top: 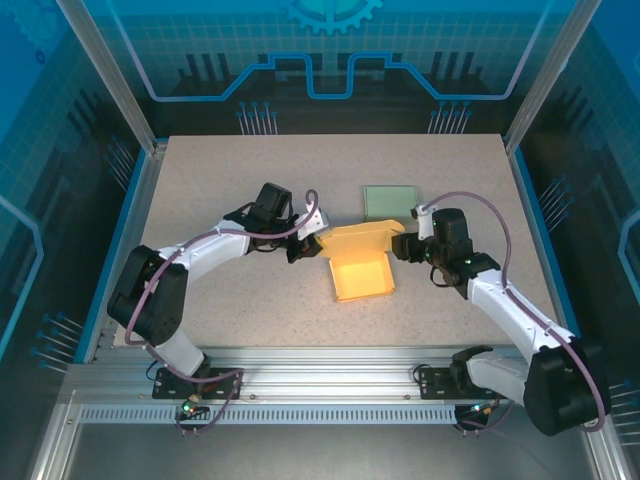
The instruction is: Fold the paper box
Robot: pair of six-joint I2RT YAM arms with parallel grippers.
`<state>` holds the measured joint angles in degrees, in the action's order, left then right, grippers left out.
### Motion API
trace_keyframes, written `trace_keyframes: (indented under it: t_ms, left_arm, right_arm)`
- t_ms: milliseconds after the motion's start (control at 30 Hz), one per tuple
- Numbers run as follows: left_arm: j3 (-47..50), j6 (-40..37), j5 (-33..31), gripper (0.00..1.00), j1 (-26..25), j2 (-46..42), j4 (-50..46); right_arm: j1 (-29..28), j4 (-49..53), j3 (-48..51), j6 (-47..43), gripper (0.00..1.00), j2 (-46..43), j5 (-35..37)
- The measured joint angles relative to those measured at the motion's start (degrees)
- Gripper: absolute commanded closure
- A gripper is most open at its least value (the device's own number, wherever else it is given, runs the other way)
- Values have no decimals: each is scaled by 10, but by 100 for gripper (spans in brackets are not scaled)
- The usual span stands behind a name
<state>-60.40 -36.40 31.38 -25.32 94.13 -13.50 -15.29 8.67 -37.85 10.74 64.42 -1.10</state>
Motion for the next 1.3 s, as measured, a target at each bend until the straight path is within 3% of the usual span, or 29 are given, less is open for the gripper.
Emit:
trace_keyframes:
  t_ms: [300,433,567,600,633,1000,1233,1300]
  left_arm:
    - [0,0,0,99,0,0,0]
    - [-1,7,0,86,0,0,0]
    - [-2,29,0,81,0,0,13]
    - [-2,36,-1,71,0,-1,20]
    - [-2,44,-2,70,0,-2,27]
    - [17,92,-47,75,-2,-42,78]
    - [25,103,-96,71,-16,-51,66]
    - [29,108,-107,65,-19,-57,63]
  right_arm:
    - [8,-28,-3,-9,41,61,-52]
    - [9,-35,-11,-14,48,79,-68]
    - [9,-40,-13,-14,55,82,-76]
    - [9,-40,-13,-14,58,82,-78]
    - [9,-41,-13,-14,59,82,-80]
    - [11,-41,-13,-16,64,82,-84]
    - [11,-41,-13,-16,64,82,-84]
    - [11,-41,-13,-16,64,82,-84]
